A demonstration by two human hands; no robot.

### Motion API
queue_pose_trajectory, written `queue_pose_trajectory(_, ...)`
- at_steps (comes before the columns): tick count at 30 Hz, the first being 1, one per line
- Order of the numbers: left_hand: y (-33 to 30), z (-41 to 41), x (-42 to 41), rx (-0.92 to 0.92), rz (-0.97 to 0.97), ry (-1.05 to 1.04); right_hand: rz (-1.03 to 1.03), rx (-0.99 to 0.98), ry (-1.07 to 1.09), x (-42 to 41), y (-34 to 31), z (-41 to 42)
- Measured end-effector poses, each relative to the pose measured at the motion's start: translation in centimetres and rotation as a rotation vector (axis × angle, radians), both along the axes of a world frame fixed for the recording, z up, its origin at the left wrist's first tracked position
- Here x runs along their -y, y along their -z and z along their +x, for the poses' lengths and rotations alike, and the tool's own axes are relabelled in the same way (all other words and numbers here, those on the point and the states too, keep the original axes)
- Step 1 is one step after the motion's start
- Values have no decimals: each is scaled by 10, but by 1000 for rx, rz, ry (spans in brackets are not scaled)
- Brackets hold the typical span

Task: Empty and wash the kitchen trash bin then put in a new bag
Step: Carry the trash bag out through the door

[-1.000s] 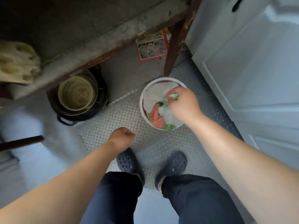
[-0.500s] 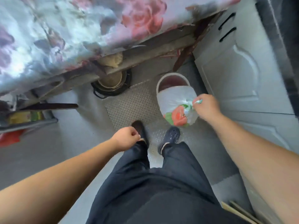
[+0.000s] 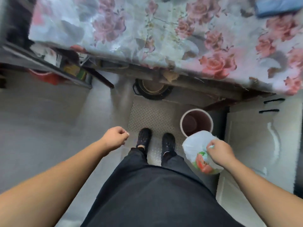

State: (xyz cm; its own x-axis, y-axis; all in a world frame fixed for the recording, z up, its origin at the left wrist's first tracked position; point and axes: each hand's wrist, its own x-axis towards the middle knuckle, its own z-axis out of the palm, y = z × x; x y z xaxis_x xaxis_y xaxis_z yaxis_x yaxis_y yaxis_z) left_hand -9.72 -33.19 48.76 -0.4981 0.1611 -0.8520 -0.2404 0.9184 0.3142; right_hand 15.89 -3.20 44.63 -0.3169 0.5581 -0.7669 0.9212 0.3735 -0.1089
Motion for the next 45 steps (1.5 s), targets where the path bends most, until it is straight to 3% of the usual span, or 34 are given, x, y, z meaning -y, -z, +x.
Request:
queue_pose_trajectory(7,-23,51,69,-7,47,-392,-28,63,-345,-12,-10,-59)
queue_pose_trajectory(14,-7,120,187,57,-36,-658,16,39,-675,56,-25,-162)
queue_pose_trajectory(21,-2,172,279,170,-23,-686,65,-23,-885,180,-43,-259)
queue_pose_trajectory(31,-6,138,427,67,-104,-1045,48,-69,-1105,350,-49,-382)
queue_pose_trajectory(36,-4,103,450,84,-105,-1156,60,-94,-1168,397,-43,-458)
queue_pose_trajectory(45,-24,-23,469,55,-51,-1357,76,32,-1527,489,-37,-613)
